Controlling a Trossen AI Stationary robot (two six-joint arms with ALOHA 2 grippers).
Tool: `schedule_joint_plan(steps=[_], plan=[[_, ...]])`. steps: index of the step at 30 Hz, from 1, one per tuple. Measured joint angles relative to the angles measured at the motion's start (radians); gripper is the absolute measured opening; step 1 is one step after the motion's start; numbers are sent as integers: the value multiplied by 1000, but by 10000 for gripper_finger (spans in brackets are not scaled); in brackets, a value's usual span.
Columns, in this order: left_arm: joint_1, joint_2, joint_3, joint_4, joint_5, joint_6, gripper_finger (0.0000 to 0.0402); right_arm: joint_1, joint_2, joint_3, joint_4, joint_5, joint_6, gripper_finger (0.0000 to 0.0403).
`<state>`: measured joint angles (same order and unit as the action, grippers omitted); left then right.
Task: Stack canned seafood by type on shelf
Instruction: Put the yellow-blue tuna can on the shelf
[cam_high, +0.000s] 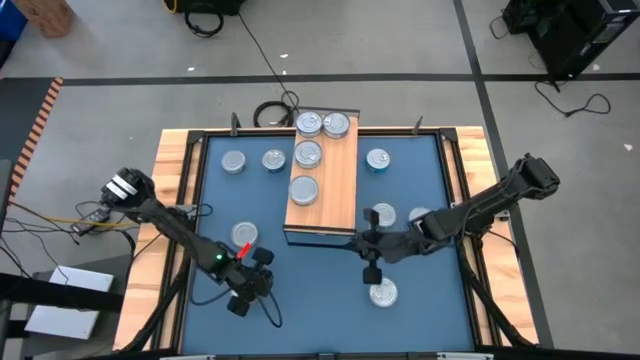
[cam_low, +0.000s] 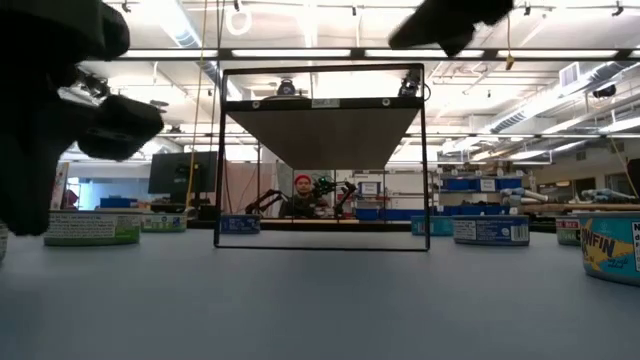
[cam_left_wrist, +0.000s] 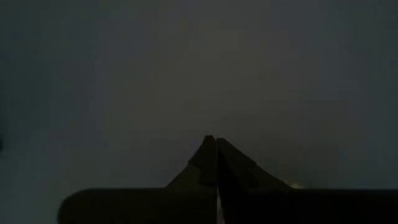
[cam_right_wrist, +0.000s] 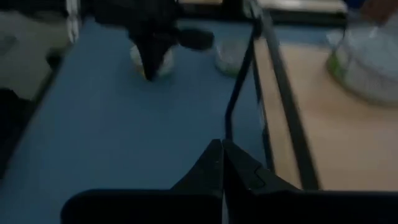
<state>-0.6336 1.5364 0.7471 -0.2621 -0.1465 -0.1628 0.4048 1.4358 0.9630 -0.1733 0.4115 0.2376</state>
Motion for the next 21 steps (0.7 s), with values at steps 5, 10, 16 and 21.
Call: schedule_joint_plan(steps=[5, 10, 16, 21], plan=[[18, 14, 2, 68, 12, 21, 0, 9, 4, 0, -89, 145, 116, 6], [16, 10, 11, 77, 33, 20, 0, -2, -2, 0, -110, 204, 124, 6], [-4, -4, 92, -40, 35, 25, 0, -26, 0, 0, -116, 201, 126, 6], [-50, -7, 178, -208, 34, 0, 0, -35, 0, 0, -127, 216, 112, 6]])
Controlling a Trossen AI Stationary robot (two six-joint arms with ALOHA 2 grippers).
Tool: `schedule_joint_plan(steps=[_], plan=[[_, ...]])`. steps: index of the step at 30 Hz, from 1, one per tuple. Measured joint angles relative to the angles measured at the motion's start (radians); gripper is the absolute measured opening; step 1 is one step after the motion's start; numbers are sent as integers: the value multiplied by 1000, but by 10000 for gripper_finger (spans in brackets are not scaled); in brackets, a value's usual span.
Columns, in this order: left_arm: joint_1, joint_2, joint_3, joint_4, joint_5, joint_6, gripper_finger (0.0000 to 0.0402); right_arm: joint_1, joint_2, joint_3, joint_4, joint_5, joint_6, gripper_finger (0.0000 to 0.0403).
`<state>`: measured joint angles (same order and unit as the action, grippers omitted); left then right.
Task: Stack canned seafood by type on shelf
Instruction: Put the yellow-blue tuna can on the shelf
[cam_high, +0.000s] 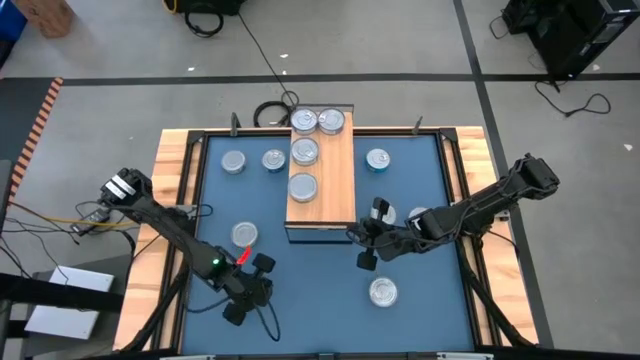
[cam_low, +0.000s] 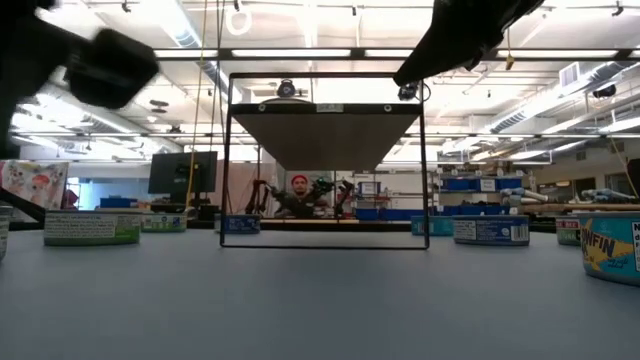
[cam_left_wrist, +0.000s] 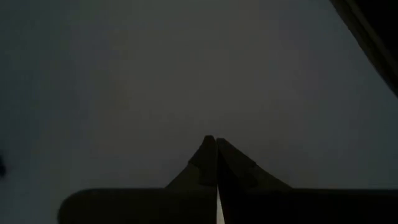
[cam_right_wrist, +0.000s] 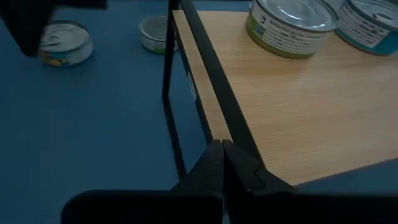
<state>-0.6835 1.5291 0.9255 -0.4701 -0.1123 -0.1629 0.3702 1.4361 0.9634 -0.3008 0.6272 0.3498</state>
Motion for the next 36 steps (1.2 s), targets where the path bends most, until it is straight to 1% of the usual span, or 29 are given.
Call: schedule_joint_plan(steps=[3, 6, 9, 13, 18, 24, 27, 30, 32, 36], plan=[[-33, 0, 33, -107, 19, -58, 0, -3, 0, 0, -3, 4, -7, 6], [-69, 0, 44, -173, 21, -138, 0, -5, 0, 0, -3, 3, -12, 6], [-104, 0, 44, -202, 38, -225, 0, 2, 0, 0, -2, 4, -12, 8], [-153, 0, 44, -213, 38, -329, 0, 30, 0, 0, -5, 12, -4, 24], [-196, 0, 33, -222, -15, -451, 0, 88, -3, 0, -4, 8, 17, 31], [-202, 0, -25, -233, -106, -546, 0, 167, -4, 0, 37, -22, 16, 5], [-200, 0, -58, -208, -135, -562, 0, 199, -4, 0, 68, -23, 21, 8], [-184, -3, -94, -100, -158, -571, 0, 222, -4, 0, 95, -23, 15, 5], [-174, -3, -110, -29, -180, -550, 0, 231, -4, 0, 106, -23, 9, 3], [-135, 0, -129, 50, -228, -478, 0, 238, -4, 0, 113, -19, 9, 4]])
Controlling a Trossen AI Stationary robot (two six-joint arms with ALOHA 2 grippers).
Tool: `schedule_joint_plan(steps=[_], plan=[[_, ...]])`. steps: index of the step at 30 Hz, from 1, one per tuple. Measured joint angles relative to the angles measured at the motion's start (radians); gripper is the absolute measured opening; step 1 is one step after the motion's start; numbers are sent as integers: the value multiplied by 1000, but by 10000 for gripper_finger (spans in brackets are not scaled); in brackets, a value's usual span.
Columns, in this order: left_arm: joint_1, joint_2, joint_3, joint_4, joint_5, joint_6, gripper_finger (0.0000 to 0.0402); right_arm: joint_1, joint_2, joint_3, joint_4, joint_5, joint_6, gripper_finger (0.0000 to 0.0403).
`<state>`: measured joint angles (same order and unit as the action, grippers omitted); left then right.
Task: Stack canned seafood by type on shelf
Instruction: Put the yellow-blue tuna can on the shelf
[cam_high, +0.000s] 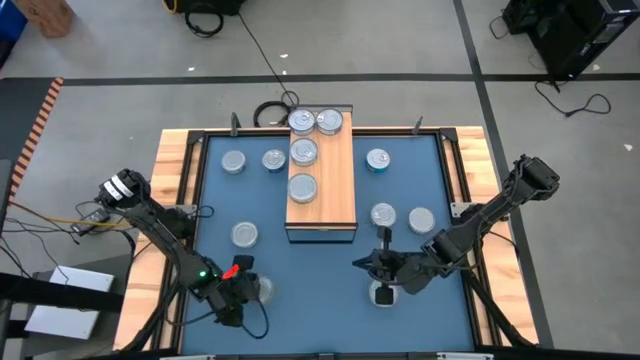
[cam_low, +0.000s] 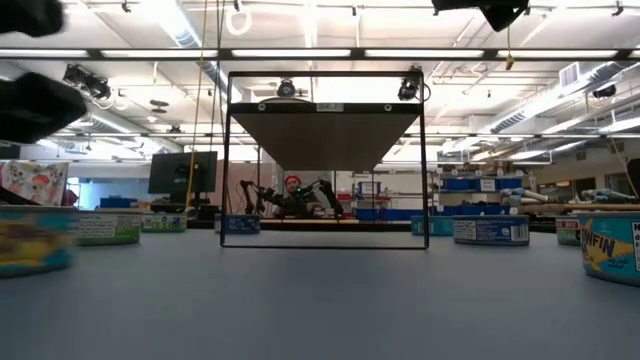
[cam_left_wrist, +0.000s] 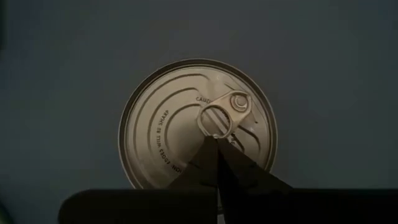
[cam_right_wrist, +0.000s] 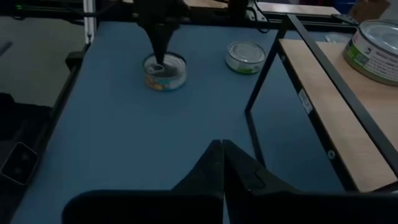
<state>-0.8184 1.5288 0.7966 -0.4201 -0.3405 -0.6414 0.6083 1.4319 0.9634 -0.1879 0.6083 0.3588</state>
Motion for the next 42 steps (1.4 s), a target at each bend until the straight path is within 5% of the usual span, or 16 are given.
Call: schedule_joint_plan(steps=[19, 30, 42], plan=[[276, 67, -147, 631, 5, 458, 0, 0, 1, 0, 27, 1, 5, 5], [228, -25, 20, 215, 35, 527, 6, -2, 6, 0, 38, -7, 0, 9], [220, 26, 34, 155, 104, 556, 93, -22, 6, 0, 35, -7, -21, 10]])
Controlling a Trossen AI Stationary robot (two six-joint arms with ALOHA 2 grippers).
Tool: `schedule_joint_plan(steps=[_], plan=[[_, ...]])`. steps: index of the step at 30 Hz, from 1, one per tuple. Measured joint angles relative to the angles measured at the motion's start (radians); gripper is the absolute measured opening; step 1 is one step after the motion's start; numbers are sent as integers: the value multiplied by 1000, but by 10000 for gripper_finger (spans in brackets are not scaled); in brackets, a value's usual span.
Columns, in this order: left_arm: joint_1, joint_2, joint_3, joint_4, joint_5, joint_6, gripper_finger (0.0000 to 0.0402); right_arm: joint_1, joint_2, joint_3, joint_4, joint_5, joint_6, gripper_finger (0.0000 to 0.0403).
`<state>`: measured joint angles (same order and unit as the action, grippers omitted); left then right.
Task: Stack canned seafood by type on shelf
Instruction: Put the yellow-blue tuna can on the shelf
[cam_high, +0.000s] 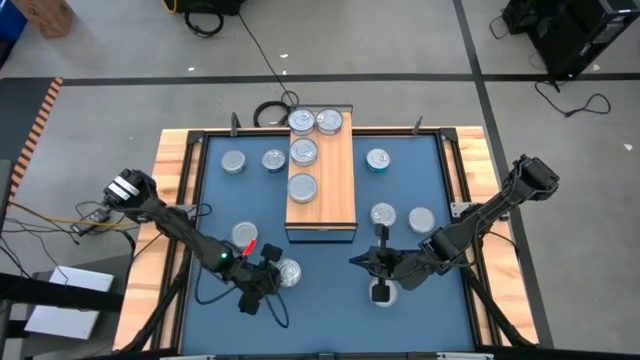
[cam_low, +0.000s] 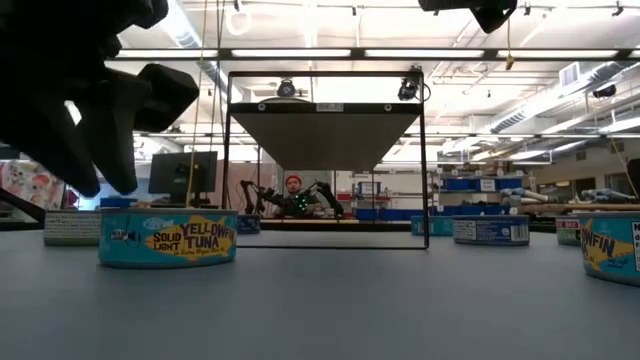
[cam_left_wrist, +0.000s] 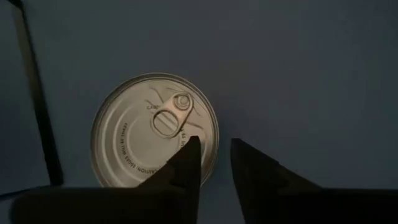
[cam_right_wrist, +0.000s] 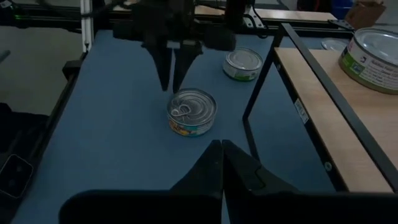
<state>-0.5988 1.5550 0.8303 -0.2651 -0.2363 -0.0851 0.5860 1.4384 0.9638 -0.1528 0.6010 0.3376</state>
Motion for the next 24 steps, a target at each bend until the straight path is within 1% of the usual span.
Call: schedule_joint_plan(steps=[5, 8, 15, 19, 24], plan=[[-3, 42, 0, 8, -5, 69, 112, -1, 0, 0, -2, 0, -1, 10], [-4, 55, 0, 15, -24, 109, 113, -1, 0, 0, -2, 0, -1, 10], [-5, 62, 1, 15, -48, 133, 112, -1, 0, 0, -3, 0, -7, 11], [-4, 73, 1, 15, -112, 127, 96, -1, 0, 0, -1, 0, -8, 11], [-7, 102, 3, 46, -128, 133, 57, -1, 0, 0, 0, 0, -8, 11]])
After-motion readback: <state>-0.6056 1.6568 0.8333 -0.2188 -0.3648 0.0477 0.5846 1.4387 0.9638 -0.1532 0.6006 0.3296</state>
